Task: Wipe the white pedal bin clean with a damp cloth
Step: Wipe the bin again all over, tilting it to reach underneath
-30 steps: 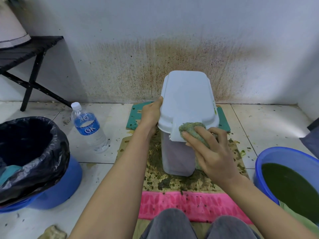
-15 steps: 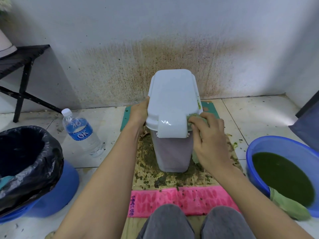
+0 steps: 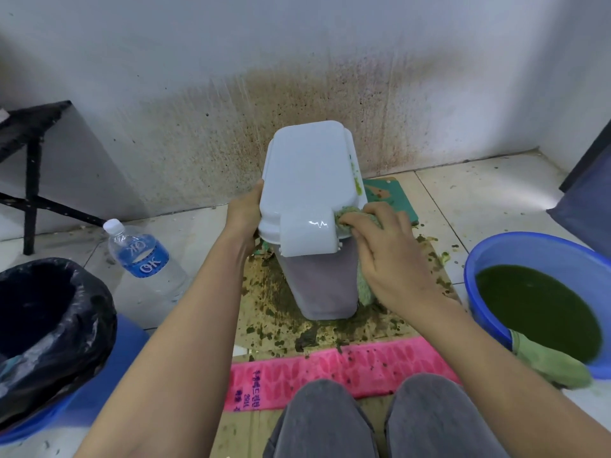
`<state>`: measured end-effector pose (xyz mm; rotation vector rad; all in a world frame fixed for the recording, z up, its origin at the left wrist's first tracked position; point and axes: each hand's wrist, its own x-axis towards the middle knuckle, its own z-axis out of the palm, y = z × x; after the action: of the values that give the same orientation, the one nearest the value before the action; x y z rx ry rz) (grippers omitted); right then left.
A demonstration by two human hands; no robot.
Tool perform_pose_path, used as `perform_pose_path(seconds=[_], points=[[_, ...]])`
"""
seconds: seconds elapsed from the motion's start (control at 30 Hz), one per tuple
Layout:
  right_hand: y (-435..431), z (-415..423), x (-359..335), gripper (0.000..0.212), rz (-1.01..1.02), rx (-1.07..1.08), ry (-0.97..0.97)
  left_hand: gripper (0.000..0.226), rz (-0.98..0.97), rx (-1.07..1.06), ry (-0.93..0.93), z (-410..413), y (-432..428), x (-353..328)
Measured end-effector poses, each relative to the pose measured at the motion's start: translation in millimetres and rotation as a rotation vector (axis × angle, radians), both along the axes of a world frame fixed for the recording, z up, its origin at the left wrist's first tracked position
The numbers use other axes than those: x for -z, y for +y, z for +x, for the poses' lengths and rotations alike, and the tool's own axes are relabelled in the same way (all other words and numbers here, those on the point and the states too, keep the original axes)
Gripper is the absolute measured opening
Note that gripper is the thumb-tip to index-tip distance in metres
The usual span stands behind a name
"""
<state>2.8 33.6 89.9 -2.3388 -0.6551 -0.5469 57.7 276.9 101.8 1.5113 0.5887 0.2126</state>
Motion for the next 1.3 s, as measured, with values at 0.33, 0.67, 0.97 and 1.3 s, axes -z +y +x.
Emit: perform_pose_path(seconds=[0.33, 0.67, 0.97, 1.3], points=[[-6, -27, 37, 0.034, 0.174, -0.008, -0.049, 0.023, 0.075, -0.01, 0.031, -2, -1, -2], [14, -20, 17, 0.034, 0.186, 0.038, -0.035, 0.023, 0.041, -0.027, 0.024, -2, 0, -3], [5, -10, -11, 0.047, -0.148, 0.066, -0.01, 0.024, 0.756, 0.001, 0.11, -9, -19, -43], [-26, -27, 43, 0.028, 0.595, 0.224, 0.233, 0.051, 1.263, 0.136, 0.122, -14, -99, -41]])
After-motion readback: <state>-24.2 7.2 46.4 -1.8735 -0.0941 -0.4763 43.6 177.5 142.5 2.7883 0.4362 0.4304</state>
